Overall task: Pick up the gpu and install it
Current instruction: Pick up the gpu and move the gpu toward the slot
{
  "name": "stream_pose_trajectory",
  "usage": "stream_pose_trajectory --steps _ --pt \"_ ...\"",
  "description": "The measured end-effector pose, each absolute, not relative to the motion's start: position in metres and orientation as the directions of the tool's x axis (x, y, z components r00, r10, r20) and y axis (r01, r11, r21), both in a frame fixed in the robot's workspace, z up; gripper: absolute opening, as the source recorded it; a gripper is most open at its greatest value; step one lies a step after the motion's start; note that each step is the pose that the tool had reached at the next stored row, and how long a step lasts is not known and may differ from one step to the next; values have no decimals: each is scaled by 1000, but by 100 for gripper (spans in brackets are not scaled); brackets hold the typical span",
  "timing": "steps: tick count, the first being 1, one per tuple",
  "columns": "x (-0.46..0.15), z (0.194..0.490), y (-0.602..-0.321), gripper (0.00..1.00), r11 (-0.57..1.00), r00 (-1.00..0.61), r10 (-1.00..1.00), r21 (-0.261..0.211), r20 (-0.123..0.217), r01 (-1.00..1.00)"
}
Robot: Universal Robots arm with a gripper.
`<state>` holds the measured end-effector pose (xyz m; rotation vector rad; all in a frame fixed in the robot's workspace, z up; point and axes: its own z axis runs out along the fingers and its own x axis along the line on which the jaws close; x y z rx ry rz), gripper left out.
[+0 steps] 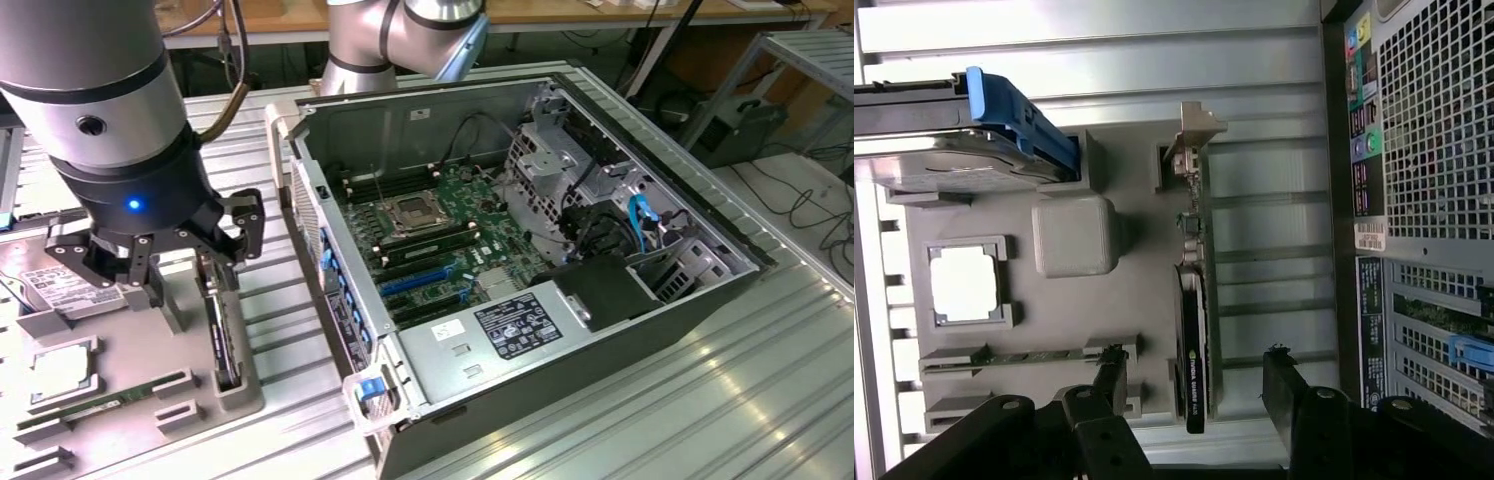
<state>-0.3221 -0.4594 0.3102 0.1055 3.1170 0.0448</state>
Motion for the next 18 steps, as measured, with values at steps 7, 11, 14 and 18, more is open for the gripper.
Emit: stream_pose_trajectory --steps 7,11,14,18 --pt "-322 305 -462 66 997 -997 68 30 -21 67" --pt "-322 302 -464 66 997 -997 68 30 -21 67" --pt "-322 300 -465 66 997 -997 68 30 -21 67" --pt "-322 298 -465 66 997 -997 68 29 -20 67"
